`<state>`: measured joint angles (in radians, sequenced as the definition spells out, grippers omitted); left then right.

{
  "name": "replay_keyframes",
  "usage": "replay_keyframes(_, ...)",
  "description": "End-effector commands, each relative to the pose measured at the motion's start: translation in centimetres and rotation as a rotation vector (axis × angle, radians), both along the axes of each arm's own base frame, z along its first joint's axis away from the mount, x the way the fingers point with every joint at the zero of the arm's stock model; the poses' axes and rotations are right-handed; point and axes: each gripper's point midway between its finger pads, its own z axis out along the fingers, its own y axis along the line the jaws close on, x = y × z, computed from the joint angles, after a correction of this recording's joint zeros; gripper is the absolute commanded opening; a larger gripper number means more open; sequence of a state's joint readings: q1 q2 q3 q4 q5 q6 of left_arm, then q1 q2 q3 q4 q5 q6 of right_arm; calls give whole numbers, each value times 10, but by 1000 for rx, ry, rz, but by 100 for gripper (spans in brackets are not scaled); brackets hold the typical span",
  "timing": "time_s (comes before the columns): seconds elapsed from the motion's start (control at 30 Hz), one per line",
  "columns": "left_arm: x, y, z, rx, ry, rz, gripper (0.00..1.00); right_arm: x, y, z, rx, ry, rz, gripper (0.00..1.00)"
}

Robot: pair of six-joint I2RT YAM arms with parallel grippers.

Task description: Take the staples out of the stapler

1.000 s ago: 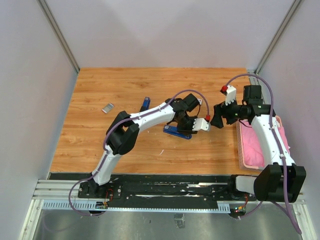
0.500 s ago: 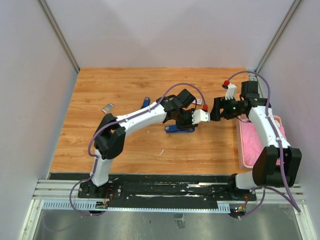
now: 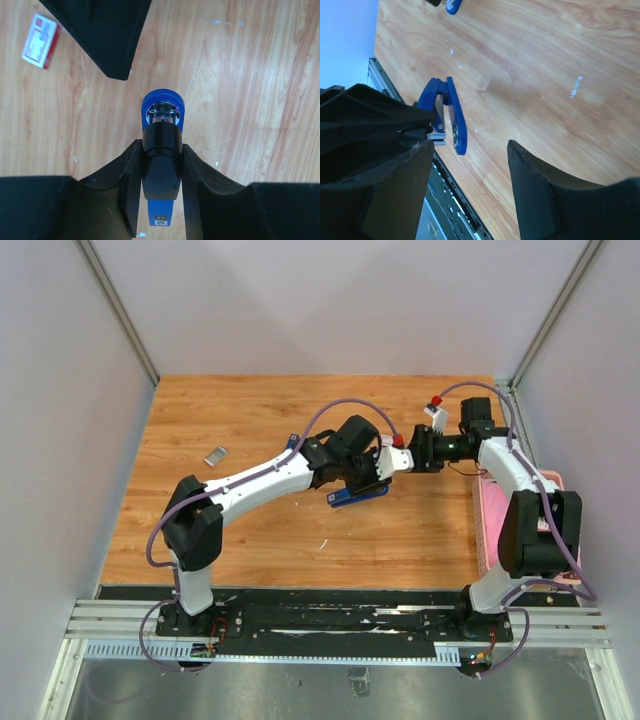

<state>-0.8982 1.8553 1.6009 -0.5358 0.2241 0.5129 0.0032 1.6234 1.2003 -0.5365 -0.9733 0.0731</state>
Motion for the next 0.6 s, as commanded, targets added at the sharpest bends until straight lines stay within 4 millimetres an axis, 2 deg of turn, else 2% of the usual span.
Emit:
replay_keyframes(0.0, 3, 0, 39, -114, -68, 50, 0, -15, 23, 5, 89, 25, 64, 61)
replay_keyframes(0.23, -7, -5, 48, -143, -22, 17, 0, -20, 26, -8, 107, 51, 59, 55)
replay_keyframes(0.57, -7, -8, 42, -132, -7, 11, 0, -27, 37, -32, 144, 147, 87, 47)
